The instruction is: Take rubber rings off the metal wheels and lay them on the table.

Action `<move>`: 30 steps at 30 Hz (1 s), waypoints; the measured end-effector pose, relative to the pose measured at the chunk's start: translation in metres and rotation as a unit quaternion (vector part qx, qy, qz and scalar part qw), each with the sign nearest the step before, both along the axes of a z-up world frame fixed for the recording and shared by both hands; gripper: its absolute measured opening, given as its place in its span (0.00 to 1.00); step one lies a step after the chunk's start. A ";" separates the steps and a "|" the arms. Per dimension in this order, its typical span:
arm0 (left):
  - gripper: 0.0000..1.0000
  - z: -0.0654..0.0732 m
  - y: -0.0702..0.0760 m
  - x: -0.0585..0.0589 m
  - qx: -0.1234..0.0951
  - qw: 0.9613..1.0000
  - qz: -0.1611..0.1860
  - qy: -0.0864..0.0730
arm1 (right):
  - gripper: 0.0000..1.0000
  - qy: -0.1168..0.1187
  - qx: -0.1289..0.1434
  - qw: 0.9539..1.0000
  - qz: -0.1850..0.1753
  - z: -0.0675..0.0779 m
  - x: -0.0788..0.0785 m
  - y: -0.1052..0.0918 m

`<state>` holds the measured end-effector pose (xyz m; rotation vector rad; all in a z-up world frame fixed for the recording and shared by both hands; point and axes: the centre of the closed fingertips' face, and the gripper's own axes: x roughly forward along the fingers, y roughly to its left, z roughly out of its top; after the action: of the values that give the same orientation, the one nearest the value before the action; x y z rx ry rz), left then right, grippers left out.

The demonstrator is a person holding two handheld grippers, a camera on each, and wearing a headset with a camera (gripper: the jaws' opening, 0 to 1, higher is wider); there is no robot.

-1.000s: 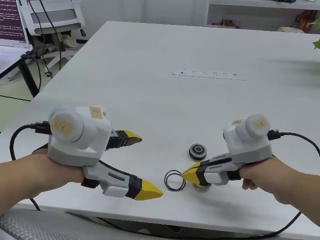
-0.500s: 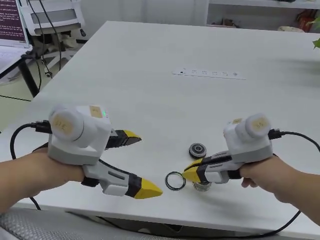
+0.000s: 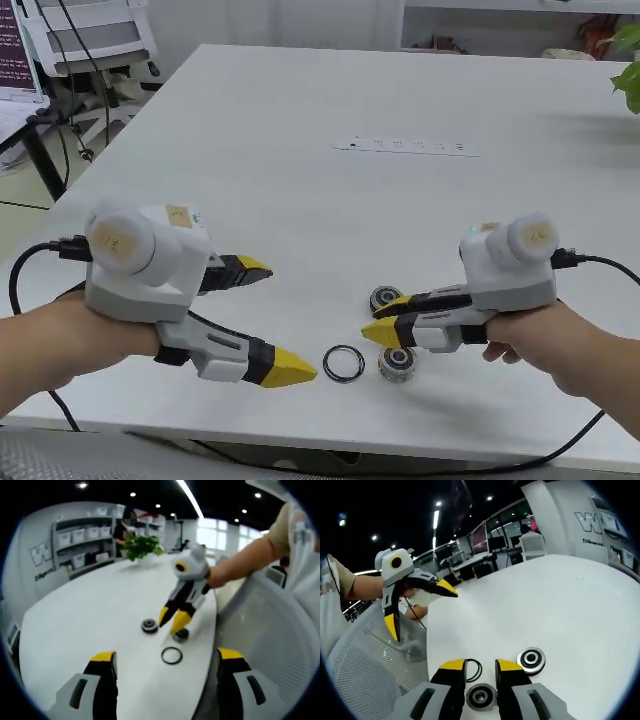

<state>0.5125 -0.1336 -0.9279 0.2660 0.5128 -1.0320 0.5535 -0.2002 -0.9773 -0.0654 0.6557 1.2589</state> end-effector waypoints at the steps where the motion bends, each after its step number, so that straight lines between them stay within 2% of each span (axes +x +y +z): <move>1: 0.82 0.000 0.000 0.001 0.000 1.000 -0.001 -0.001 | 0.22 -0.001 0.002 1.000 -0.006 0.001 0.002 -0.002; 8: 0.82 0.000 -0.003 0.014 -0.003 1.000 0.003 0.002 | 0.30 -0.018 0.013 0.999 -0.037 0.007 0.017 -0.020; 12: 0.81 -0.001 -0.006 0.021 -0.001 1.000 0.003 0.004 | 0.35 -0.030 0.021 0.998 -0.056 0.016 0.025 -0.028; 20: 0.80 -0.003 -0.016 0.036 -0.001 1.000 0.000 0.002 | 0.41 -0.049 0.019 0.996 -0.069 0.022 0.033 -0.043; 28: 0.77 -0.010 -0.023 0.050 0.001 1.000 0.003 0.004 | 0.50 -0.071 0.002 0.996 -0.062 0.014 0.038 -0.053; 30: 0.77 -0.013 -0.026 0.053 0.002 1.000 0.004 0.005 | 0.52 -0.071 0.001 0.995 -0.063 0.011 0.039 -0.054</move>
<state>0.5653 -0.1599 -0.9407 0.2628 0.5241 -1.0255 0.5929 -0.2545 -0.9665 -0.1086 0.5275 1.1224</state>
